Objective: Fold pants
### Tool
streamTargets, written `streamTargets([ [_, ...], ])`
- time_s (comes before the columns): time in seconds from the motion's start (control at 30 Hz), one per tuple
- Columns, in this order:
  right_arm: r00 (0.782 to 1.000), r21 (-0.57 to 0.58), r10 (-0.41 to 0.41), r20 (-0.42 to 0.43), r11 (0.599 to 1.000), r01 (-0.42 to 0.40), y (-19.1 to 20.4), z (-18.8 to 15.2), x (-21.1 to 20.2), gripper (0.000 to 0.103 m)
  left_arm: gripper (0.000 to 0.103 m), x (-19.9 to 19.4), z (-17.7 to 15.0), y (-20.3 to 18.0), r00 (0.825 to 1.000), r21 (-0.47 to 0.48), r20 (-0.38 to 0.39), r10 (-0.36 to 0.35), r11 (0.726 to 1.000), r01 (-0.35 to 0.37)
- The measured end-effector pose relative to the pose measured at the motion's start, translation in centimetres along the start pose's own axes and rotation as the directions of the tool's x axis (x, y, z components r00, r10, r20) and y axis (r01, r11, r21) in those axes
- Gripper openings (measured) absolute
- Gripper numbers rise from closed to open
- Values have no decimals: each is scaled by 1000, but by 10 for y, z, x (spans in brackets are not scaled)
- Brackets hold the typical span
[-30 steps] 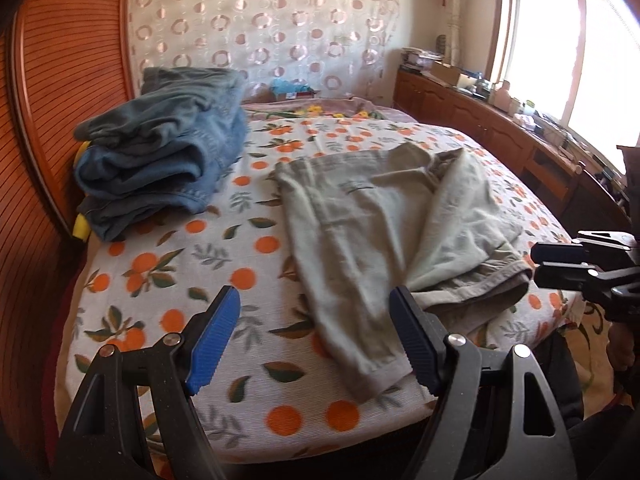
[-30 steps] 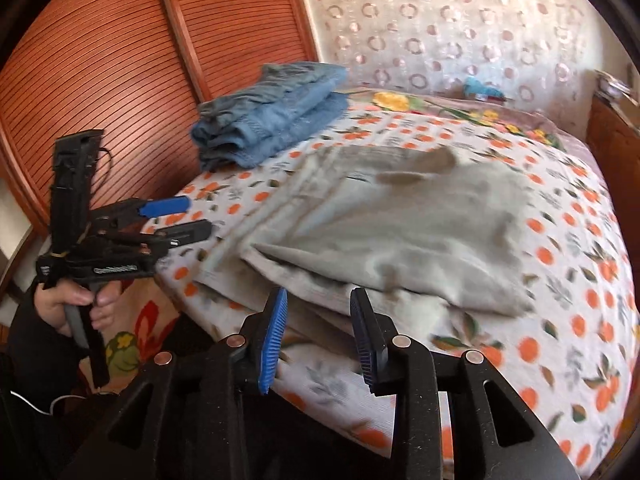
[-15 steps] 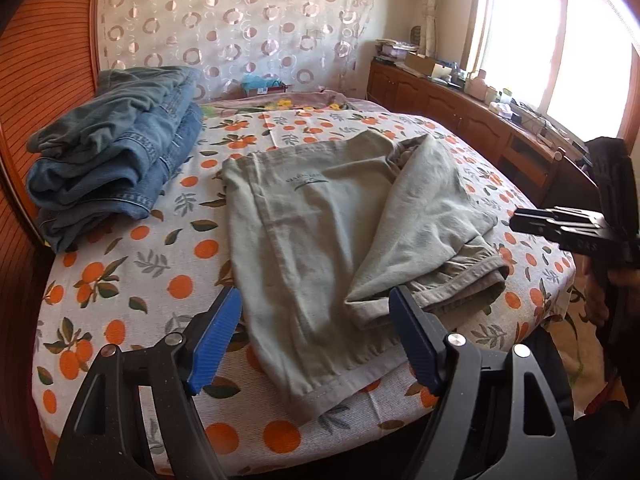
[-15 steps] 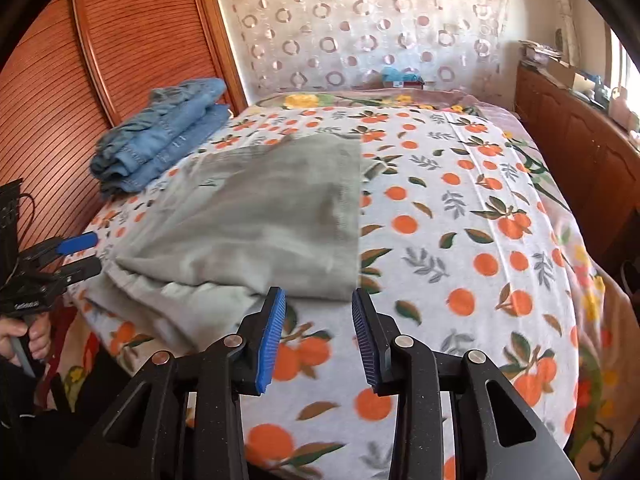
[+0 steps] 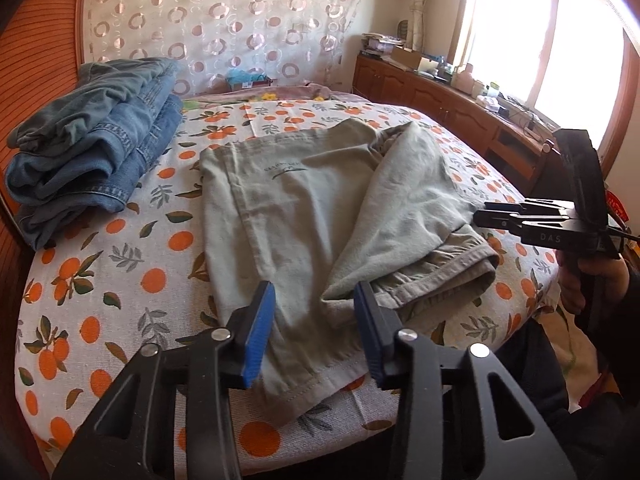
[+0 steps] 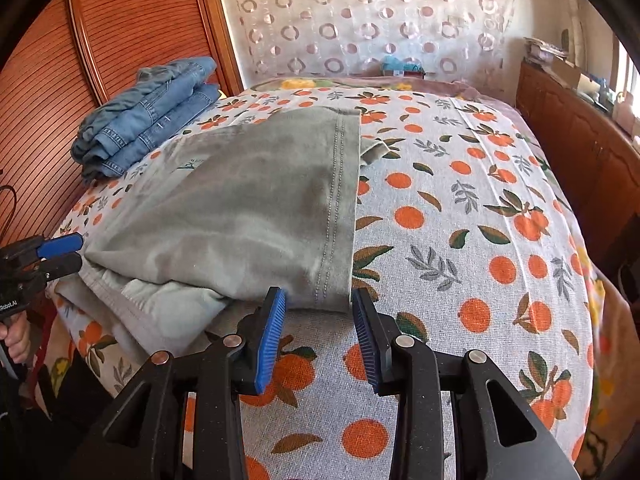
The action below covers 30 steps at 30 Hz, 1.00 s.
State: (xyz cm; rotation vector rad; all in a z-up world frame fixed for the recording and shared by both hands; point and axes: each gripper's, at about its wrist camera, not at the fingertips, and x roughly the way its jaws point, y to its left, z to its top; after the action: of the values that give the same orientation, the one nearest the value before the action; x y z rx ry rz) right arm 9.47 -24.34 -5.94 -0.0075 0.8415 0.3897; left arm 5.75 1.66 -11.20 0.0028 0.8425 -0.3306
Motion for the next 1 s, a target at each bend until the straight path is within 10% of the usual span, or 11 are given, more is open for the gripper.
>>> streamTargets([
  [0.17,1000,-37,-8,12,999,9,-2,-6,0,36,41,9,-3,-6,1000,10,-28,-4,1000,4],
  [0.37,1000,-48,-14,20,999,15,-5,-10,1,5,39,12,-7,-9,999,14,-33,0,1000,0],
  [1.0,990,-109,-30,141,993,45,-6,39,-30,2,8,-1,-5,-14,1000,-39,-6,-21,999,21],
])
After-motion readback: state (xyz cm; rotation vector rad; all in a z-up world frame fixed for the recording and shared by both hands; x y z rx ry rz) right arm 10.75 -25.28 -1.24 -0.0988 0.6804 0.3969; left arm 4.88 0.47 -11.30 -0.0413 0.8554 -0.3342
